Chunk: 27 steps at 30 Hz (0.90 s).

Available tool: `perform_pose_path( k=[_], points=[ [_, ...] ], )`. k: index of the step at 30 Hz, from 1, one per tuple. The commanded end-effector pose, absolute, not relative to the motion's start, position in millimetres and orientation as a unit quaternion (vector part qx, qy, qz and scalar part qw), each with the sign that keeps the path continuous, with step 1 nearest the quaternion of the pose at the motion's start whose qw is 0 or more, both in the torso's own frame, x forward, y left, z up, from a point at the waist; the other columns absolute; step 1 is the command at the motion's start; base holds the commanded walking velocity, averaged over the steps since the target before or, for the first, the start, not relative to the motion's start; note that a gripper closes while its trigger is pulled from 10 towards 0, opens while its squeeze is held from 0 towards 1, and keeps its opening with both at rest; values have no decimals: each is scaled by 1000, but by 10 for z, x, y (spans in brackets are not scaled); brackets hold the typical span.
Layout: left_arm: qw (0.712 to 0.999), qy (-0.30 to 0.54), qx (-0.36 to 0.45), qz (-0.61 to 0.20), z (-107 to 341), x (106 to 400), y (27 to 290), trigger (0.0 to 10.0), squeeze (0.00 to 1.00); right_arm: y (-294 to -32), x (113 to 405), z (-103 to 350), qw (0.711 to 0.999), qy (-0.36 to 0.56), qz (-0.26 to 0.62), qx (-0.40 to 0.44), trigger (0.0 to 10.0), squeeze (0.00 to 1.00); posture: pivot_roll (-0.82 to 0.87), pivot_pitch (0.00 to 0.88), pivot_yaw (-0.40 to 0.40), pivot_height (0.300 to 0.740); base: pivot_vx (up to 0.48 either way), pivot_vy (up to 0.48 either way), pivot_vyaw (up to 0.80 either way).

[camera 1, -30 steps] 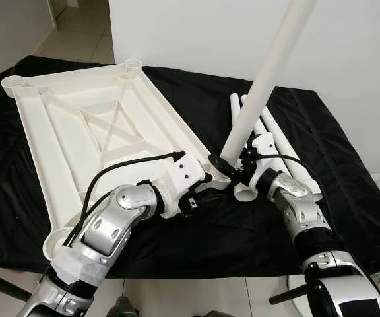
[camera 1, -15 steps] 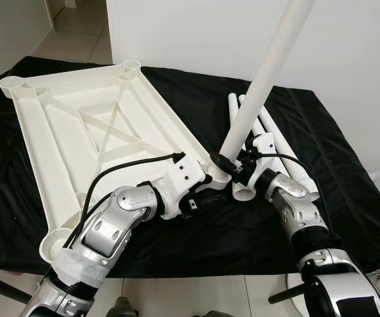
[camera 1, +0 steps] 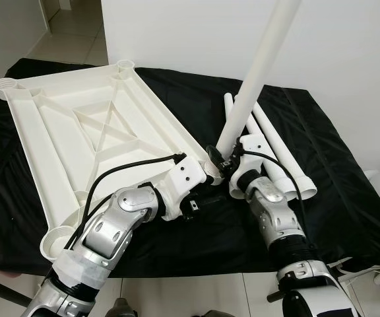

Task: Building children table

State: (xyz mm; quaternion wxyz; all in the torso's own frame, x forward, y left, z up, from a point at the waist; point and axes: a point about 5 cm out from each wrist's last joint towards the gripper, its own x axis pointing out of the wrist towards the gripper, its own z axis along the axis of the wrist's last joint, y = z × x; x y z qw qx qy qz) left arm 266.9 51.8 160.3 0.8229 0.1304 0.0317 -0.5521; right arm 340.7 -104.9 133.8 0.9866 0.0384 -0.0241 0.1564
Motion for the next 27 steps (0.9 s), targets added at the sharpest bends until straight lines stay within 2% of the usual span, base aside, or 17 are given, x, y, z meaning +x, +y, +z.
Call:
perform_pose_path(
  k=[1,7,8,15,16,27],
  points=[
    [822,33,131,-554,1596,2634,488,10000,0,-985,3359,1254,995,-1,88,37,10000,0,104,3,-122,740,0,0,0],
    [822,32,132,-553,1595,2632,490,10000,0,-939,3326,1235,999,8,41,29,10000,0,107,0,-126,740,0,0,0],
    [823,31,131,-552,1599,2636,485,10000,0,-825,3284,1229,999,10,31,41,10000,0,111,0,-130,740,0,0,0],
    [823,29,131,-552,1601,2635,476,10000,0,-777,3247,1273,998,1,30,58,10000,0,109,0,-128,740,0,0,0],
    [823,29,132,-552,1600,2633,474,10000,0,-789,3241,1286,998,-1,28,61,10000,1000,109,0,-128,740,0,0,0],
    [826,28,131,-548,1599,2645,471,10000,0,-939,3212,1399,996,-40,29,76,10000,1000,106,0,-126,740,0,0,0]
  ],
)
